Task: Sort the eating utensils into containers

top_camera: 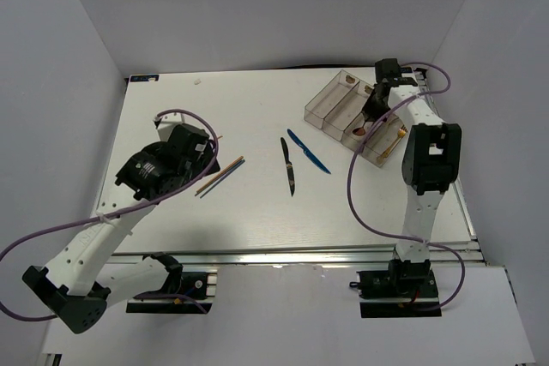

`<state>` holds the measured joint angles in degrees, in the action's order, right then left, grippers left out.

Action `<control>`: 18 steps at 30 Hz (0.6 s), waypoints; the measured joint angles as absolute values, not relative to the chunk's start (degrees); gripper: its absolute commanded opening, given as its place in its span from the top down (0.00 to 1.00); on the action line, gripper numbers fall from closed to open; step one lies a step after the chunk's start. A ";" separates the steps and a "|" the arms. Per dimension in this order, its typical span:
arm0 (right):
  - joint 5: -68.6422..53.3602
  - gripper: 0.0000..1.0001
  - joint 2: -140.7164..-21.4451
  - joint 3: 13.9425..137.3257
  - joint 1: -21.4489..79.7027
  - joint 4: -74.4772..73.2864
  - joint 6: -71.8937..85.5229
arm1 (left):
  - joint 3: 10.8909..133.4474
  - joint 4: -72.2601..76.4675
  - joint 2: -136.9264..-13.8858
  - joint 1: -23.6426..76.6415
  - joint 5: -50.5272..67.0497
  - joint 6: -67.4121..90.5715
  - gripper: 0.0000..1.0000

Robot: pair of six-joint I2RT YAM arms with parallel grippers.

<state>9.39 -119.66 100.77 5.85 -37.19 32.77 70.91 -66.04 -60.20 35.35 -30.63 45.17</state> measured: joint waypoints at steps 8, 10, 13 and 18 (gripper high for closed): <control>7.66 0.90 -125.32 110.65 4.10 -38.94 32.18 | 70.65 -64.42 -62.54 35.35 -29.47 43.94 0.02; 7.29 0.90 -125.34 110.87 4.08 -39.03 32.36 | 70.65 -63.86 -63.83 35.35 -29.34 43.53 0.02; 7.09 0.90 -125.34 110.50 4.10 -39.11 32.60 | 70.65 -63.11 -65.93 35.35 -29.28 42.81 0.02; 7.38 0.88 -124.51 106.65 3.99 -38.79 32.91 | 70.65 -61.52 -68.53 35.35 -29.06 41.34 0.02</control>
